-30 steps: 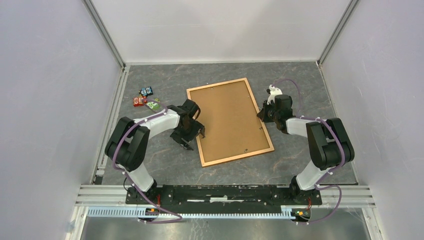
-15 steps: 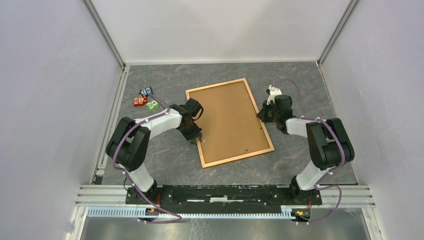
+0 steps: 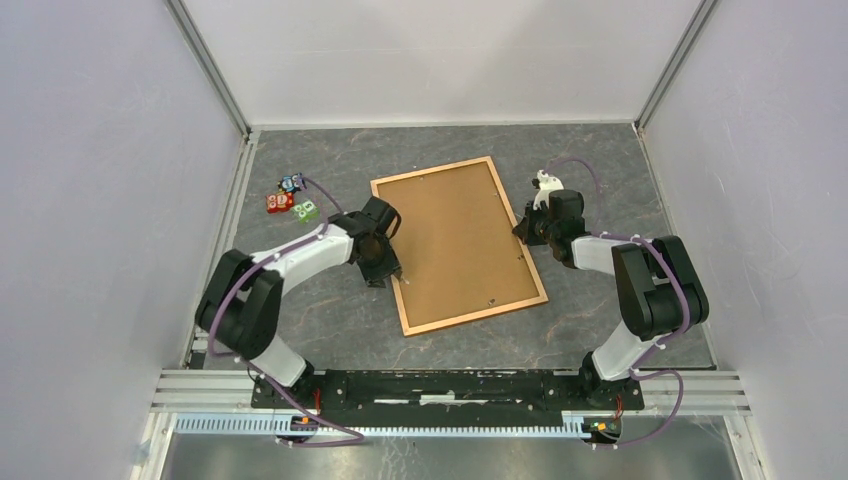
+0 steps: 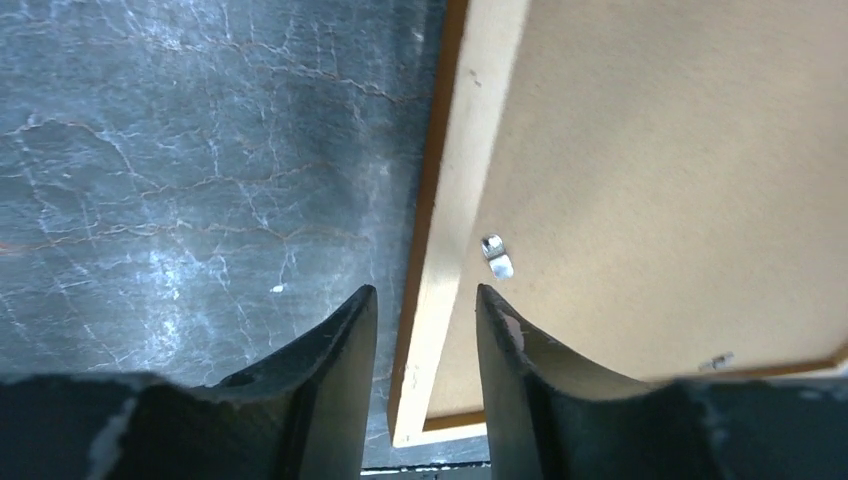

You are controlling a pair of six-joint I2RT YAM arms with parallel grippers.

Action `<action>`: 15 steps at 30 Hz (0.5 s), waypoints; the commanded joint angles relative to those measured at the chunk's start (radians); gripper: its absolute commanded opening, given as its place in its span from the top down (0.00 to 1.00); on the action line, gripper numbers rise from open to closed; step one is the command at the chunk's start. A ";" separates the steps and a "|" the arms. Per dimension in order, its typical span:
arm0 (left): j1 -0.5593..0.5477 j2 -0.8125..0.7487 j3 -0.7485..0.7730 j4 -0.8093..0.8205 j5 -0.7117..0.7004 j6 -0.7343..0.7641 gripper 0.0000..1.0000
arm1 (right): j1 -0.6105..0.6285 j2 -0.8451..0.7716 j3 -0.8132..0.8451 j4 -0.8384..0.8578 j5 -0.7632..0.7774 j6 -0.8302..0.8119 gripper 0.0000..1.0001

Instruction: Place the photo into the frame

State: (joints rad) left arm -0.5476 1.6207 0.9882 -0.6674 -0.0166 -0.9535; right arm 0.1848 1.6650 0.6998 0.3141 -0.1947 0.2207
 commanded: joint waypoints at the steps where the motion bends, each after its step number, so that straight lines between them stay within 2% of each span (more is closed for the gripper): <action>1: -0.002 -0.154 -0.036 0.088 -0.021 0.085 0.49 | -0.002 -0.029 -0.011 0.023 -0.024 0.026 1.00; 3: -0.002 -0.175 -0.040 0.088 -0.028 0.077 0.42 | -0.002 -0.029 -0.011 0.027 -0.027 0.028 1.00; 6: -0.007 -0.150 -0.037 0.074 -0.011 0.007 0.21 | -0.003 -0.025 -0.011 0.030 -0.033 0.031 1.00; 7: -0.012 -0.134 -0.033 0.071 0.003 -0.020 0.19 | -0.004 -0.024 -0.011 0.031 -0.035 0.032 1.00; 12: -0.062 -0.041 0.040 -0.014 -0.070 -0.121 0.19 | -0.002 -0.025 -0.011 0.032 -0.035 0.031 1.00; 15: -0.076 0.014 0.069 -0.061 -0.091 -0.167 0.23 | -0.003 -0.024 -0.011 0.031 -0.033 0.030 1.00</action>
State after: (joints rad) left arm -0.6029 1.5890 0.9920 -0.6628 -0.0486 -1.0161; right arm 0.1848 1.6650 0.6968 0.3206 -0.2005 0.2214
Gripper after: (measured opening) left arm 0.795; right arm 0.048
